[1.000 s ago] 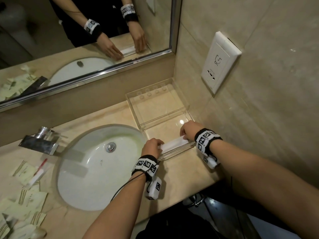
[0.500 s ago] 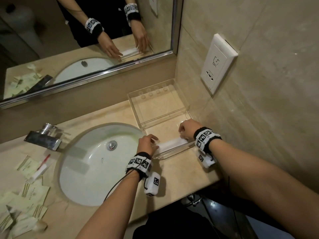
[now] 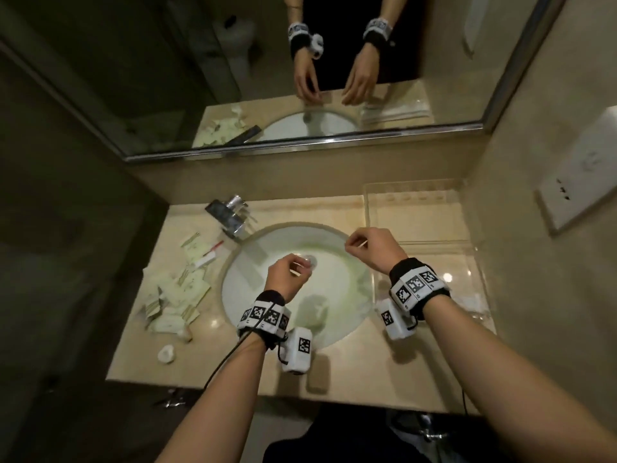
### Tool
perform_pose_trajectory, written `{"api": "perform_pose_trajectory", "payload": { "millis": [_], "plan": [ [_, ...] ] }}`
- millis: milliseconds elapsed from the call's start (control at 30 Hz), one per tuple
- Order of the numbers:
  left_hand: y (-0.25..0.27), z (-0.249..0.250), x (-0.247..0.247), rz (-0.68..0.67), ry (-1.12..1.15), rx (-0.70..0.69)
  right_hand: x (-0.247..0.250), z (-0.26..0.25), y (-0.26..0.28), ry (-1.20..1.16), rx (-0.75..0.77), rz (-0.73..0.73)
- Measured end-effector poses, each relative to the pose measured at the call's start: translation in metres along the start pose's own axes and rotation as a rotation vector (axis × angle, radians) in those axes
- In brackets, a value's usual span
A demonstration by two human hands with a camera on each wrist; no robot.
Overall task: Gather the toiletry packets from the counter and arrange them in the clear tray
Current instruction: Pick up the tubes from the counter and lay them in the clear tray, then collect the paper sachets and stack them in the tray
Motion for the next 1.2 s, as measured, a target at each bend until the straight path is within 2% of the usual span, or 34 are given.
{"api": "perform_pose_trajectory", "payload": {
  "millis": [267,467,633,867,1200],
  "plan": [
    [0.056,-0.079,0.089,0.195,0.041,0.187,-0.09,-0.097,-0.017,0.049,0.199,-0.192],
    [0.086,-0.143,0.14,0.288,0.093,0.287,-0.159,-0.158,-0.023,0.106,0.264,-0.289],
    [0.095,-0.206,0.181,0.334,0.164,0.349,-0.22,-0.197,-0.033,0.141,0.255,-0.346],
    [0.081,-0.28,0.233,0.306,0.22,0.407,-0.304,-0.231,-0.055,0.159,0.119,-0.338],
    [0.035,-0.321,0.259,0.263,0.275,0.376,-0.367,-0.225,-0.107,0.358,-0.194,-0.197]
  ]
}}
Point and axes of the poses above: each hand's wrist, its own y-axis away from the middle knuckle, its own x-axis out of the back of the hand, z = x × y, the point moved 4 cm from there along -y, towards the middle knuckle, and after that the axes turned 4 degrees about -z, right-handed, at the moved point
